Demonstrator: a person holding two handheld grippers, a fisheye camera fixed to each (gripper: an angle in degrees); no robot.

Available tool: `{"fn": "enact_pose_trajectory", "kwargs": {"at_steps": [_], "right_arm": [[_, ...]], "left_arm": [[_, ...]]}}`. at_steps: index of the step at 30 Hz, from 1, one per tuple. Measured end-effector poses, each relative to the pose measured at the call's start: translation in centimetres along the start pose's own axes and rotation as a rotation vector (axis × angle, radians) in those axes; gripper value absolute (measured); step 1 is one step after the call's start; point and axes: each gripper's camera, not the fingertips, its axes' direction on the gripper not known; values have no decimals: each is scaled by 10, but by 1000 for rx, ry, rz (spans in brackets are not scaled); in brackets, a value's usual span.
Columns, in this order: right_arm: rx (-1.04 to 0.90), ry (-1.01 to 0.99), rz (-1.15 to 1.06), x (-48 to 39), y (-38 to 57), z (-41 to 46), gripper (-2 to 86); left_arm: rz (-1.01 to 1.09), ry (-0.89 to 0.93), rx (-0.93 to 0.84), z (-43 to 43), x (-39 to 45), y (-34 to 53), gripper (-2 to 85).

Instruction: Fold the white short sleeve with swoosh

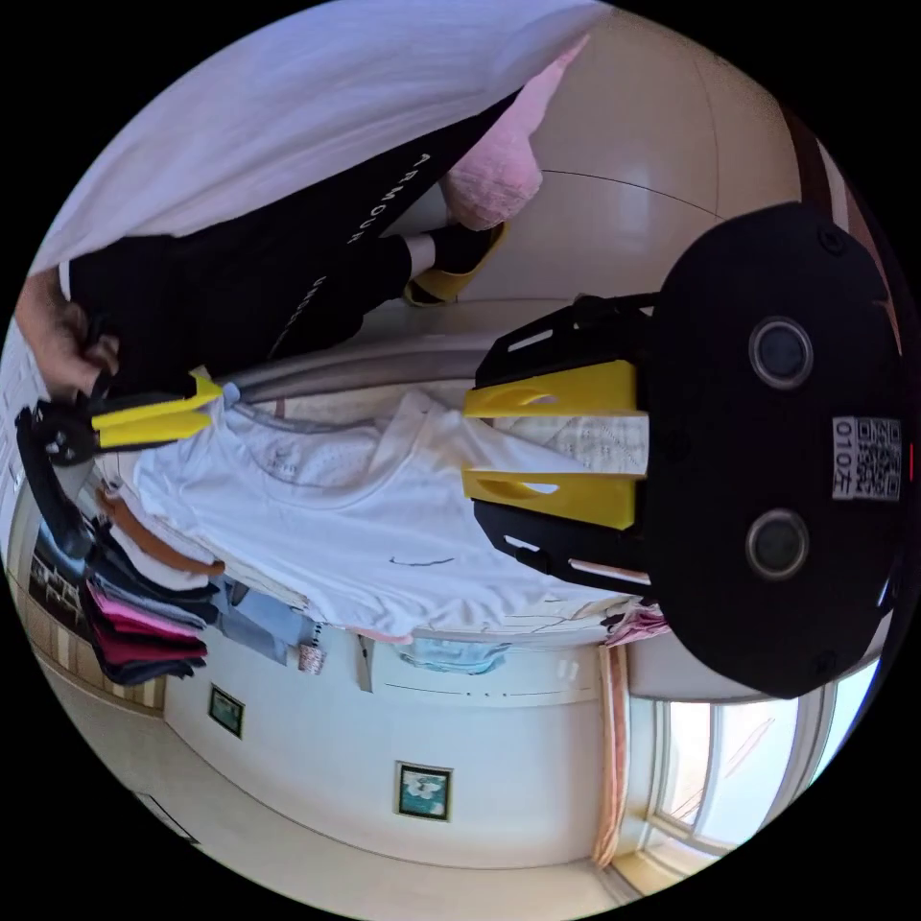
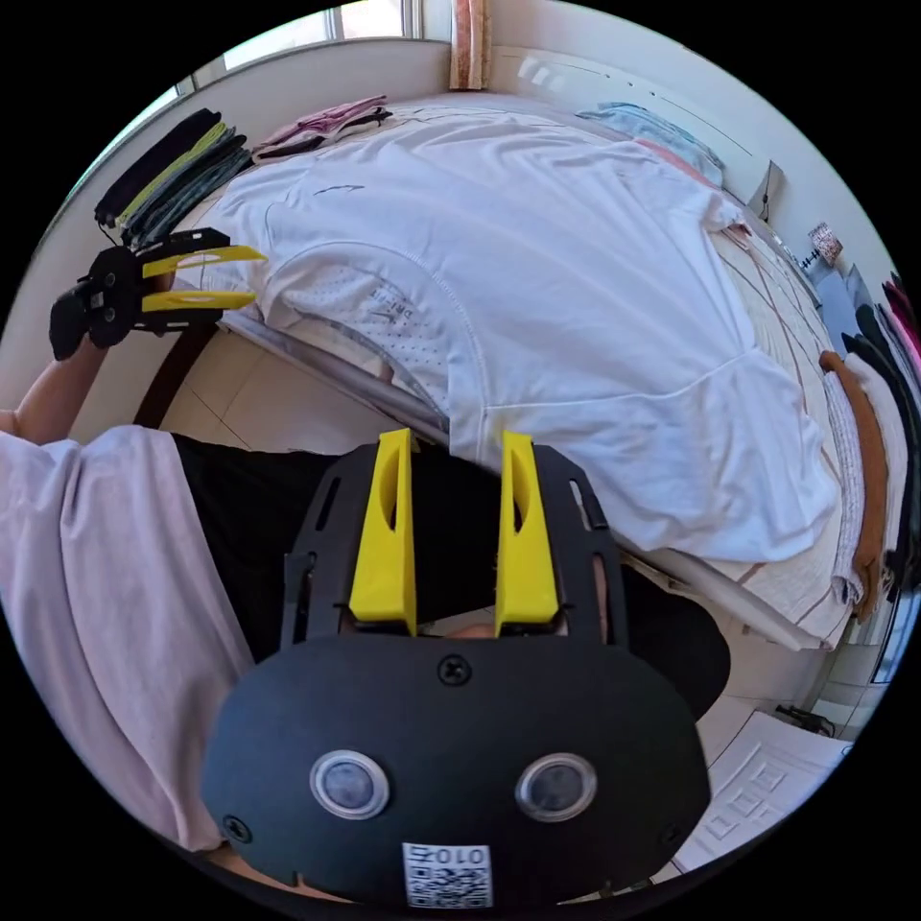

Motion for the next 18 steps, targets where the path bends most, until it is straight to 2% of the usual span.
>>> {"fn": "enact_pose_trajectory", "kwargs": {"at_steps": [7, 9, 11, 13, 18], "right_arm": [[-44, 184, -64, -32, -11, 20, 121], [-71, 302, -91, -47, -19, 33, 111], [-66, 423, -109, -53, -22, 42, 84], [-47, 510, -139, -55, -22, 45, 57], [47, 253, -165, -31, -4, -16, 40]], "left_arm": [[112, -2, 36, -6, 25, -46, 62], [122, -16, 21, 2, 32, -56, 56], [117, -121, -42, 18, 38, -66, 43], [103, -116, -50, 19, 34, -71, 31], [-15, 150, 60, -11, -26, -50, 9]]}}
